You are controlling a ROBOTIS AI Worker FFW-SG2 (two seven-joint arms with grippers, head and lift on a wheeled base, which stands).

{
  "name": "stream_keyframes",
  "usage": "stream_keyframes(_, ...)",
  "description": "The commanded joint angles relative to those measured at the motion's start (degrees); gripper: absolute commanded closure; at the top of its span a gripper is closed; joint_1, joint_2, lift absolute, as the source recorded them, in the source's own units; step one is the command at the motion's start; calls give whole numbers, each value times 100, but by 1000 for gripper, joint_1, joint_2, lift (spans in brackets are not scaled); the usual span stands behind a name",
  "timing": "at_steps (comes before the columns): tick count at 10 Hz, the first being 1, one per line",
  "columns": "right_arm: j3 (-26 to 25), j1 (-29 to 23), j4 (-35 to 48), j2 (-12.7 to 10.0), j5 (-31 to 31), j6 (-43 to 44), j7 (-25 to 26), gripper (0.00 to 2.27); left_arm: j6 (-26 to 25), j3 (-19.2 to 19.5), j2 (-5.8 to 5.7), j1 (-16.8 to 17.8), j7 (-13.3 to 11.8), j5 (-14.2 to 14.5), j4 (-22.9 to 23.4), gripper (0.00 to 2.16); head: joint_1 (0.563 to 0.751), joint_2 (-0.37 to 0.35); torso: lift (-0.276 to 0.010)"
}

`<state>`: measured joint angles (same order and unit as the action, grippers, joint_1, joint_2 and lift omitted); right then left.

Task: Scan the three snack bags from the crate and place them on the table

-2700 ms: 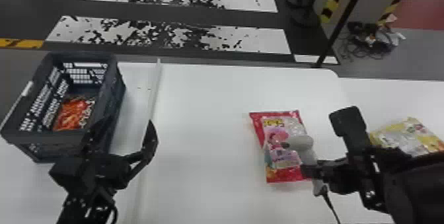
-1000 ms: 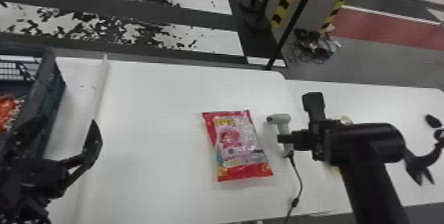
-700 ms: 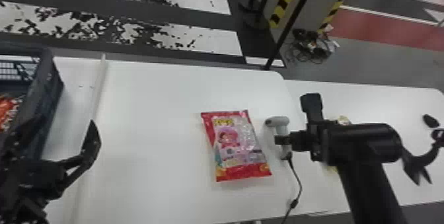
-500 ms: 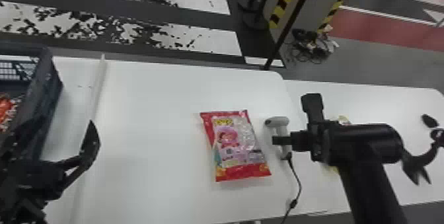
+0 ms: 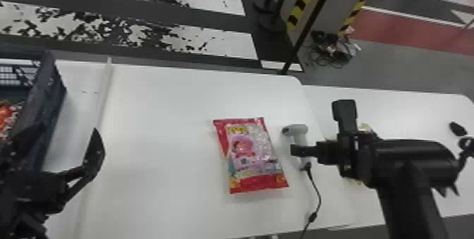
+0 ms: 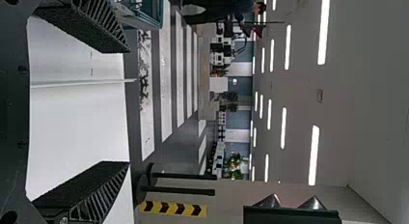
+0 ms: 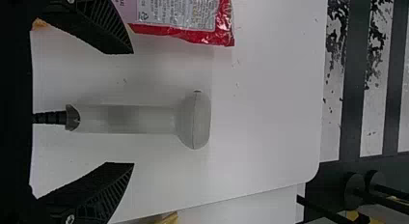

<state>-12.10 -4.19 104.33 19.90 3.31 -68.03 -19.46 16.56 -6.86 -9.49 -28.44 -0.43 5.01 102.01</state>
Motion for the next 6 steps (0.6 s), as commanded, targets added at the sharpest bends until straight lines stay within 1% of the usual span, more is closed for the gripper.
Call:
stream_keyframes(1, -214, -337, 623, -30, 302, -348, -58, 63, 0, 0, 0, -3, 0, 0, 3, 39, 695, -285, -62)
stream_keyframes(3, -539, -583, 1159, -48, 953, -1016, -392, 66, 0, 0, 0, -3, 0, 0, -14, 39, 695, -266, -62)
stream_keyframes(4, -565, -636, 1247, -48, 1084, -1174, -489, 66, 0, 0, 0, -3, 0, 0, -14, 39, 695, -248, -62)
stream_keyframes(6, -636, -644, 1151, -74, 1357, -1297, -752, 70, 0, 0, 0, -3, 0, 0, -23, 39, 695, -228, -62)
